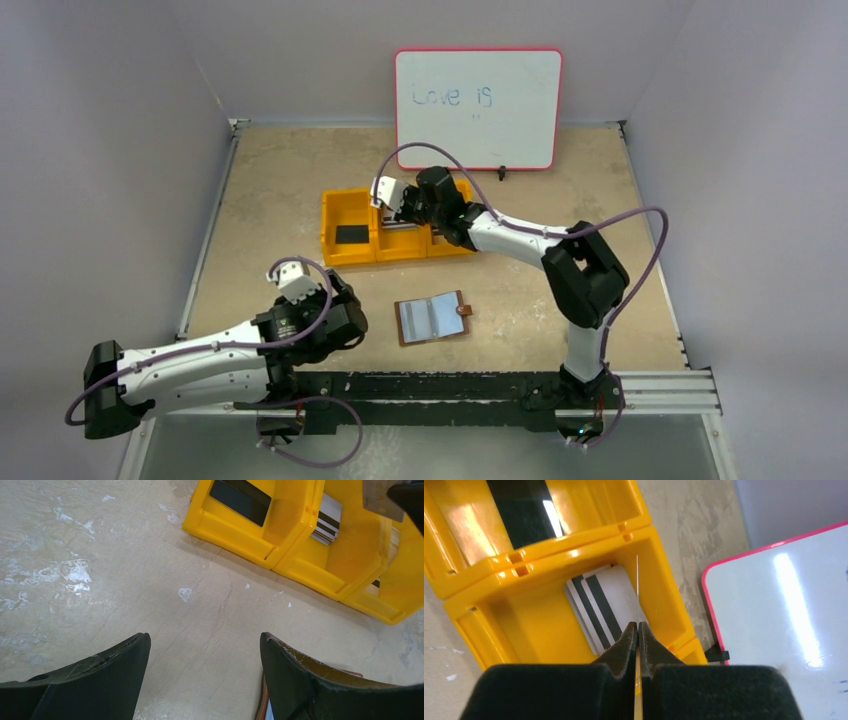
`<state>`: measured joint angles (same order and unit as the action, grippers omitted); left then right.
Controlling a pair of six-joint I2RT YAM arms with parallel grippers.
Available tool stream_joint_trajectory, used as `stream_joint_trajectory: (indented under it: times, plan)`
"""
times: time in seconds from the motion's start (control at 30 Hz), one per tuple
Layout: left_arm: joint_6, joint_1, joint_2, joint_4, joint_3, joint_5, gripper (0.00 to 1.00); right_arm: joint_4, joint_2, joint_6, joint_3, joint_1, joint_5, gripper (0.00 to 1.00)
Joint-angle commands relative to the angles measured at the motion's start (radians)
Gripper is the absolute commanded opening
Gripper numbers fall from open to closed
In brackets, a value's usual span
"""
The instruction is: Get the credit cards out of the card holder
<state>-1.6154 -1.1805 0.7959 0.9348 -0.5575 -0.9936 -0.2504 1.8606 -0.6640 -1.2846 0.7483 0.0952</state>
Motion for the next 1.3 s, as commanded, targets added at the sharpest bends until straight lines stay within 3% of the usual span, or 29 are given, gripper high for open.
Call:
stream_joint_trajectory:
  times: [0.0,0.37,0.93,1.03,1.27]
  plan:
    - [-0.026,-0.002,-0.022,0.042,-0.002,-0.047,0.80,0.024,0.021,-0.082,-0.066,0.010,-0.033,0.00]
    - [-0.017,-0.002,-0.053,0.075,-0.017,-0.062,0.81,0.057,0.145,-0.129,-0.144,0.030,-0.175,0.00]
    - [-0.011,-0.002,-0.099,0.089,-0.023,-0.058,0.81,0.024,0.241,-0.206,-0.219,0.058,-0.266,0.07]
    - [-0.011,-0.003,-0.100,0.083,-0.018,-0.053,0.81,0.017,0.242,-0.217,-0.216,0.062,-0.274,0.12]
    - [-0.007,-0.002,-0.099,0.079,-0.016,-0.052,0.81,0.006,0.241,-0.231,-0.210,0.064,-0.259,0.12]
